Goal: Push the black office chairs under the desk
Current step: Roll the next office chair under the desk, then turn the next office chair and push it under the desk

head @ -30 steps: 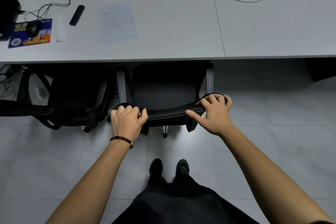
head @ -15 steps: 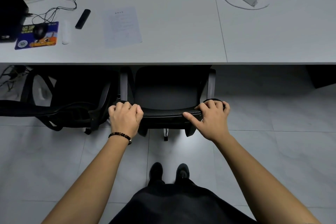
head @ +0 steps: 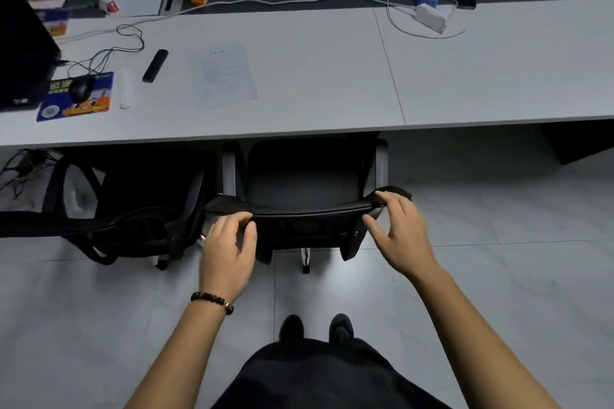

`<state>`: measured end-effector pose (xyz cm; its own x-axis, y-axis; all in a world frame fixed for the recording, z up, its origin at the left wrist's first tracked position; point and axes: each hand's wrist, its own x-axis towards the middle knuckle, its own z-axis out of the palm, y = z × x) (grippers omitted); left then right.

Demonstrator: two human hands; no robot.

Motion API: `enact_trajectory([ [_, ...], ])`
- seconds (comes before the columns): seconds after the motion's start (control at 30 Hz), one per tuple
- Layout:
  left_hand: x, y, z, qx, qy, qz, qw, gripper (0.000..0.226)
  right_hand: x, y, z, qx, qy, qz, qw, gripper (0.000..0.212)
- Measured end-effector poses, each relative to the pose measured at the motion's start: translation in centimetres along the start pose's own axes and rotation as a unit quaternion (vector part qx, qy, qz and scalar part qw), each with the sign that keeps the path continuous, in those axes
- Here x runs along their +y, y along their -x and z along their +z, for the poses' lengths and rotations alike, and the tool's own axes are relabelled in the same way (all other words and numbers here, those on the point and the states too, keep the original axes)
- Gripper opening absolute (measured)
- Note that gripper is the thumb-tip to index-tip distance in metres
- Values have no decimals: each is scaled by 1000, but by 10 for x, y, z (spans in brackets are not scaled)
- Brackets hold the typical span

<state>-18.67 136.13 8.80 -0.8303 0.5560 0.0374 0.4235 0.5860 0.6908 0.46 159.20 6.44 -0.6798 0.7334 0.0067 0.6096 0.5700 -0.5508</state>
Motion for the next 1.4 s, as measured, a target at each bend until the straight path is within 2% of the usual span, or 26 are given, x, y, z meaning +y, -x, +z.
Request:
enact_trajectory([
  [0.13, -12, 53, -11, -64, 123, -162, 977, 31, -11, 74, 1, -8, -115, 96, 989, 44],
  [0.23, -29, 82, -7, -126, 123, -184, 967, 30, -6, 133, 17, -21, -151, 188, 970, 45],
  [0.33, -36, 91, 4, -207, 108, -154, 960, 24, 0, 188, 29, -5, -172, 273, 946, 43],
  [0.43, -24, 88, 30, -292, 91, -88, 948, 23, 5, 236, 25, 54, -186, 351, 916, 40],
  [0.57, 16, 90, 61, -379, 92, 6, 921, 25, 3, 300, 0, 171, -207, 435, 859, 41],
  [0.73, 103, 139, 80, -448, 104, 150, 875, 24, -3, 404, -42, 340, -207, 487, 777, 42],
  [0.8, 133, 178, 87, -477, 115, 192, 850, 24, -4, 460, -51, 398, -206, 505, 738, 41],
  [0.93, 170, 282, 101, -522, 124, 247, 807, 21, -3, 575, -48, 465, -235, 541, 660, 41],
  [1.17, 178, 528, 123, -617, 94, 267, 734, 20, 8, 798, -17, 497, -234, 604, 578, 43],
  [1.3, 199, 670, 117, -703, 71, 280, 650, 17, 0, 911, -26, 537, -224, 638, 504, 47],
  [1.4, 226, 752, 116, -736, 66, 310, 598, 18, 3, 974, -37, 571, -191, 642, 475, 47],
])
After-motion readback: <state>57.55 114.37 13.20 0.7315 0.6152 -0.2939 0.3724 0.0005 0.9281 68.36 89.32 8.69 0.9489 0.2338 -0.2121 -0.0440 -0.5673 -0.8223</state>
